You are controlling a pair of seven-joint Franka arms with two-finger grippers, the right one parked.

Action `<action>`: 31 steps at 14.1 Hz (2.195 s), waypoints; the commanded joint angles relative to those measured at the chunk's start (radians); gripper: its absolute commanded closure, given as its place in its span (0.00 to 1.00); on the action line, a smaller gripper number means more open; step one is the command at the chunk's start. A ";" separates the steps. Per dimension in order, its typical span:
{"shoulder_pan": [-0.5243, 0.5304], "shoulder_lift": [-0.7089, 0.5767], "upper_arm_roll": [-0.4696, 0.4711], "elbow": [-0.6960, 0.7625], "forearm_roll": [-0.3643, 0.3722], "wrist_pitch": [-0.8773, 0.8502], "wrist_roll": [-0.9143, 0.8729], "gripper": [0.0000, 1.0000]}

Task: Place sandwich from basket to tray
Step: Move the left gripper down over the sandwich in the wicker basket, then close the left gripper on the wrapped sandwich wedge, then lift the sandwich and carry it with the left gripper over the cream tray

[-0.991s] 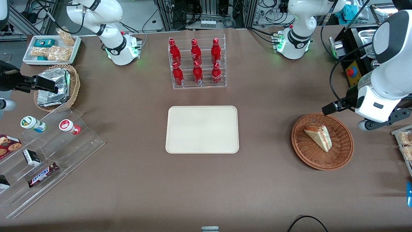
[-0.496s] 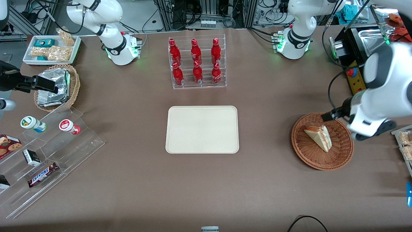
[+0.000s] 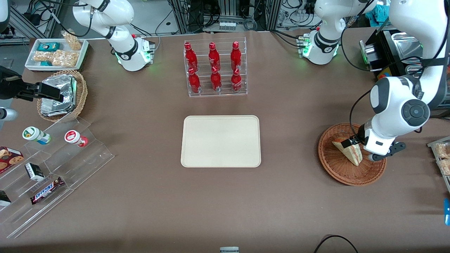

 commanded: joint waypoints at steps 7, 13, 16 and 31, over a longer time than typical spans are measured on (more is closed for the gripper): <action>0.055 0.056 -0.007 -0.072 -0.006 0.148 -0.113 0.00; 0.049 0.084 -0.007 -0.084 -0.003 0.204 -0.242 0.82; 0.044 0.075 -0.009 -0.071 -0.001 0.193 -0.241 0.92; -0.465 0.102 -0.084 0.228 -0.071 -0.216 -0.143 0.89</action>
